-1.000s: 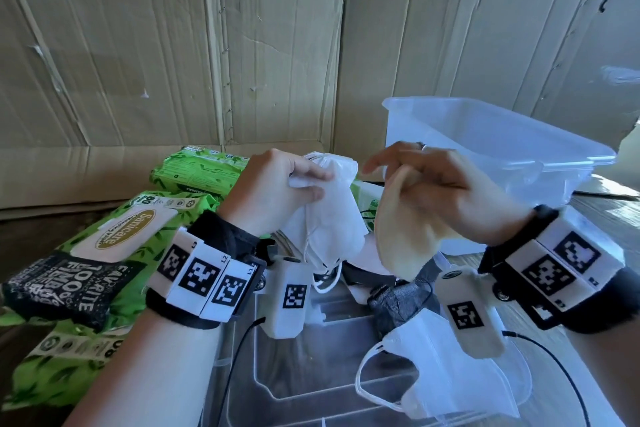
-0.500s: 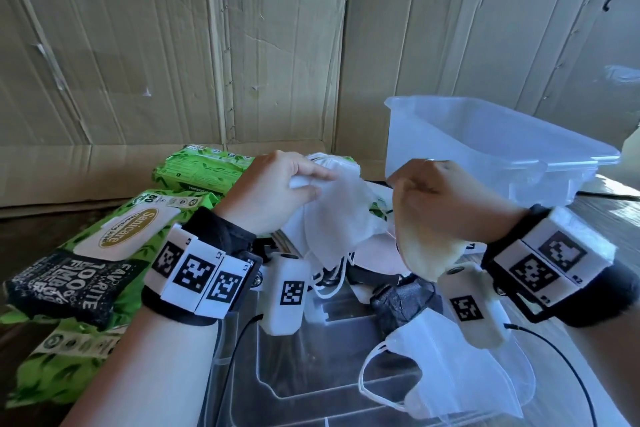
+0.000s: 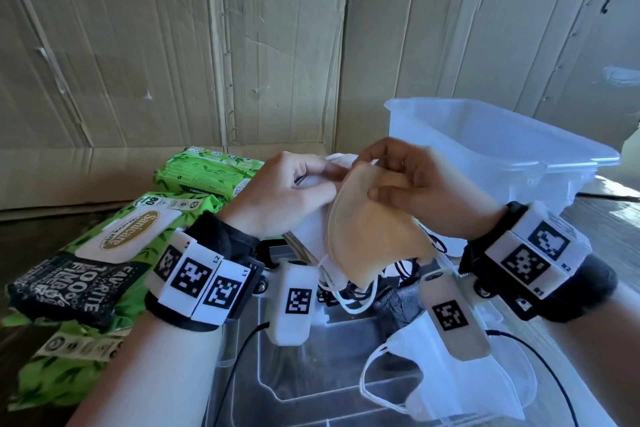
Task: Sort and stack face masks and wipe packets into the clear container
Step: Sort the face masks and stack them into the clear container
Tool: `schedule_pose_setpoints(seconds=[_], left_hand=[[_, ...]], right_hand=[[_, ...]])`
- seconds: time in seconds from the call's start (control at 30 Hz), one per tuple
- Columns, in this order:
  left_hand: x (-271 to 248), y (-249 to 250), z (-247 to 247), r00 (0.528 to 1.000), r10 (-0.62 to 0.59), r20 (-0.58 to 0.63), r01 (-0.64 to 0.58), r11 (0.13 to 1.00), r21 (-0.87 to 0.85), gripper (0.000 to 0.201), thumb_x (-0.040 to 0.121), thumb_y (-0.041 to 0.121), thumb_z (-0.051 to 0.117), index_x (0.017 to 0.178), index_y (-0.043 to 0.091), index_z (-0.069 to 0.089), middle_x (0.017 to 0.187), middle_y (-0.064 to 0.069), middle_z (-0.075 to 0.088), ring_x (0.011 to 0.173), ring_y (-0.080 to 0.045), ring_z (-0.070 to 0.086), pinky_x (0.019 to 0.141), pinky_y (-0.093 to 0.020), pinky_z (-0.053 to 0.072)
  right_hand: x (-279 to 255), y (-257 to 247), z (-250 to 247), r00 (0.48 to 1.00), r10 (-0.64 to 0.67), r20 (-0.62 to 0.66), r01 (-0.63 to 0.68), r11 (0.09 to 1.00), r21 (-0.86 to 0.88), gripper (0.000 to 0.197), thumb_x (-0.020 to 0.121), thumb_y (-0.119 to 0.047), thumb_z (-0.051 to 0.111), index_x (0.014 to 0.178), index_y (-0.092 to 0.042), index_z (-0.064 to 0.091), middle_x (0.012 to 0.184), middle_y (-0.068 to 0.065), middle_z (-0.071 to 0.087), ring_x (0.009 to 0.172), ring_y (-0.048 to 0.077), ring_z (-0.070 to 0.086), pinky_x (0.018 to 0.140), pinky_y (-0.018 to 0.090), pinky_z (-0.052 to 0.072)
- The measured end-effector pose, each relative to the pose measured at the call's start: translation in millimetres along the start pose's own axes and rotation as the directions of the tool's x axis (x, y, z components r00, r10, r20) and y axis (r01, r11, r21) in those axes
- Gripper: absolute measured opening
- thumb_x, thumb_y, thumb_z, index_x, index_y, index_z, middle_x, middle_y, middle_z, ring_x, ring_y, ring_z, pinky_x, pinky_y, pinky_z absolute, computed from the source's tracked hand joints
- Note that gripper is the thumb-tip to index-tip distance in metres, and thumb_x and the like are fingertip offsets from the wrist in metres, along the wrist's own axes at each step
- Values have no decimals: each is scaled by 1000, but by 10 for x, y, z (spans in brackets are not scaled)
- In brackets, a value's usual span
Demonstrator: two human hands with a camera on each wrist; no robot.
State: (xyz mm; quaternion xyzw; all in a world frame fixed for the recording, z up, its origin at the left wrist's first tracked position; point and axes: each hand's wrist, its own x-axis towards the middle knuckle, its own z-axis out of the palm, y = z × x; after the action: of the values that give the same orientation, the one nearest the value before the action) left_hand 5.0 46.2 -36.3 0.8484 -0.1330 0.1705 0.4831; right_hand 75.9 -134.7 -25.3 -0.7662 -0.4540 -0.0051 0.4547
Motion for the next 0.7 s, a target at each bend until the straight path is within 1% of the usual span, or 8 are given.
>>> schedule_pose_setpoints(seconds=[0.1, 0.2, 0.27, 0.37, 0.43, 0.5, 0.57, 0.7], left_hand=[[0, 16, 16, 998, 15, 61, -8, 994, -108, 27, 77, 28, 57, 94, 17, 74, 107, 8, 71, 109, -8, 61, 96, -22, 41], [19, -9, 63, 1000, 12, -27, -11, 1000, 10, 22, 70, 18, 79, 89, 28, 73, 97, 11, 72, 98, -5, 64, 89, -22, 45], [39, -33, 94, 997, 13, -73, -7, 997, 82, 31, 67, 7, 82, 90, 25, 73, 96, 5, 73, 97, -10, 64, 90, -28, 47], [38, -26, 105, 996, 23, -82, -14, 995, 101, 31, 61, 18, 82, 91, 20, 73, 98, 3, 73, 99, -13, 65, 94, -33, 47], [34, -26, 118, 995, 45, -85, -35, 992, 120, 37, 58, 24, 78, 93, 24, 66, 97, 5, 71, 96, -13, 65, 92, -35, 47], [32, -23, 133, 994, 44, -97, -31, 991, 127, 48, 58, 18, 82, 96, 26, 54, 91, 0, 69, 88, -20, 63, 82, -35, 47], [36, -19, 138, 992, 32, -120, -16, 991, 134, 57, 60, 11, 85, 95, 27, 45, 85, -11, 67, 79, -28, 60, 68, -33, 42], [26, 8, 145, 993, 29, -110, -12, 989, 151, 57, 60, 14, 86, 90, 30, 41, 75, -7, 63, 64, -18, 49, 59, -25, 31]], right_hand=[[30, 20, -17, 999, 19, -28, -16, 995, 96, 37, 63, -14, 64, 94, -32, 51, 72, 13, 55, 65, 23, 51, 61, 40, 43], [45, 36, -27, 999, 35, -21, -34, 999, 41, 41, 61, -18, 67, 95, -33, 48, 74, 13, 56, 65, 25, 51, 62, 42, 44], [37, 50, -31, 999, 37, -36, -38, 998, -46, 43, 65, -14, 73, 96, -31, 48, 71, 3, 56, 65, 17, 51, 62, 35, 44], [-9, 20, 16, 990, -101, -98, 67, 951, -303, 44, 69, -6, 74, 104, -23, 55, 76, -14, 51, 70, -2, 48, 65, 10, 37], [-28, 10, 22, 970, -219, -109, 160, 904, -396, 46, 63, -10, 74, 107, -19, 61, 83, -10, 48, 76, -9, 45, 72, 4, 35], [-32, 19, -2, 963, -256, -89, 193, 877, -439, 47, 63, -13, 74, 108, -21, 64, 91, 1, 46, 79, 1, 45, 82, 15, 40], [-26, 22, -16, 958, -279, -64, 209, 834, -510, 45, 64, -19, 72, 108, -25, 65, 95, 3, 41, 80, 18, 46, 81, 40, 45], [-24, 32, -13, 941, -338, 15, 286, 772, -568, 46, 62, -26, 71, 105, -38, 60, 95, 0, 37, 79, 20, 43, 72, 46, 45]])
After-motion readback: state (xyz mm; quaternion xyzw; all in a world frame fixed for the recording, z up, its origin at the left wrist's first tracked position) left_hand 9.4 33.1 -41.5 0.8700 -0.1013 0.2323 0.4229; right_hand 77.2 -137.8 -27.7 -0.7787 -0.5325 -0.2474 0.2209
